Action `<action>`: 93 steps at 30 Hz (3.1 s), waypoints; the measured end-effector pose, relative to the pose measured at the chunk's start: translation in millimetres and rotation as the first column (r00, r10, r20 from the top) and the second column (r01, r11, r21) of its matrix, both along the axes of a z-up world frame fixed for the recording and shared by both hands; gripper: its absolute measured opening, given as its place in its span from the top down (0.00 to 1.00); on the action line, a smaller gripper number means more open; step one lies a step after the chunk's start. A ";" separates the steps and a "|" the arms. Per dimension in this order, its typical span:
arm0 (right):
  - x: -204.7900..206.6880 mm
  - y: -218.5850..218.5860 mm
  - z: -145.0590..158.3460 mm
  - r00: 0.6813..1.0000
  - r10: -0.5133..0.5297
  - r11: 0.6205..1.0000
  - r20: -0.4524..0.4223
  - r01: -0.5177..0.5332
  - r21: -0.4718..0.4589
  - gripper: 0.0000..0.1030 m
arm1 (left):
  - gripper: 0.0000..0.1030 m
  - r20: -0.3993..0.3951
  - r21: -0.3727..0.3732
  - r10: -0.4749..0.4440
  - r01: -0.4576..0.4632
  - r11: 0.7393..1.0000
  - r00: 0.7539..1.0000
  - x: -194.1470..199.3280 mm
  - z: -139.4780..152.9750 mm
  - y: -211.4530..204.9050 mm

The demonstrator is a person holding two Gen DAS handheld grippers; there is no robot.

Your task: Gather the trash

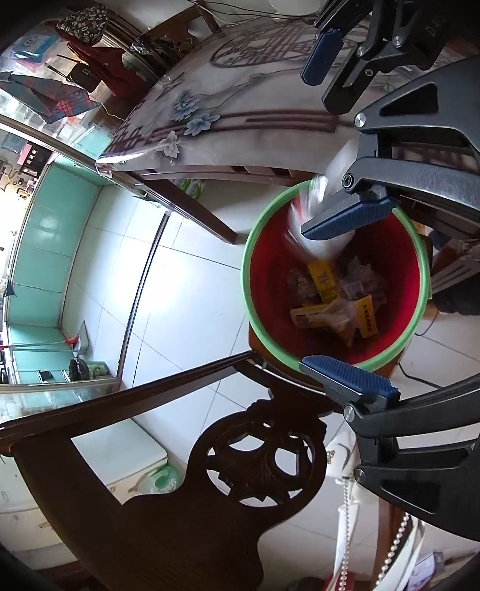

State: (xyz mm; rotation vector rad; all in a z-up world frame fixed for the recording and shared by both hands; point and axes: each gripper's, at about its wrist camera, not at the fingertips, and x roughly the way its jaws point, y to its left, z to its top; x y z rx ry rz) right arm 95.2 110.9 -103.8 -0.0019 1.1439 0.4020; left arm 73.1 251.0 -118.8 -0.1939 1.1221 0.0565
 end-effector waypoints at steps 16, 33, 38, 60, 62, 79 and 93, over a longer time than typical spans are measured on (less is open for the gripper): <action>-22.3 -33.6 2.4 0.997 -0.075 0.997 -0.001 0.075 -0.009 0.40 | 0.22 0.007 0.018 0.016 -0.016 1.000 1.000 -15.6 6.4 -16.9; -77.3 -110.8 35.8 0.978 -0.144 0.990 0.154 0.144 0.011 0.33 | 0.15 0.092 0.055 0.029 -0.034 0.998 0.995 -68.3 42.3 -81.2; -103.9 -153.7 60.1 0.953 -0.163 0.986 0.256 0.150 0.067 0.25 | 0.00 0.154 0.051 0.060 -0.069 0.996 0.986 -94.9 59.5 -113.2; -204.7 -285.5 146.3 0.736 -0.265 0.962 0.622 0.241 0.126 0.08 | 0.00 0.511 0.093 0.086 -0.154 0.984 0.855 -165.6 153.5 -233.6; -207.8 -288.3 146.8 0.737 -0.258 0.964 0.625 0.242 0.112 0.08 | 0.00 0.511 0.088 0.096 -0.163 0.983 0.854 -166.3 156.3 -236.4; -208.6 -302.3 147.4 0.746 -0.271 0.961 0.608 0.251 0.120 0.08 | 0.00 0.531 0.143 0.101 -0.206 0.968 0.842 -172.3 161.9 -256.4; -197.8 -309.5 142.5 0.755 -0.283 0.957 0.591 0.261 0.125 0.08 | 0.00 0.516 0.130 0.092 -0.184 0.974 0.851 -164.2 164.2 -263.4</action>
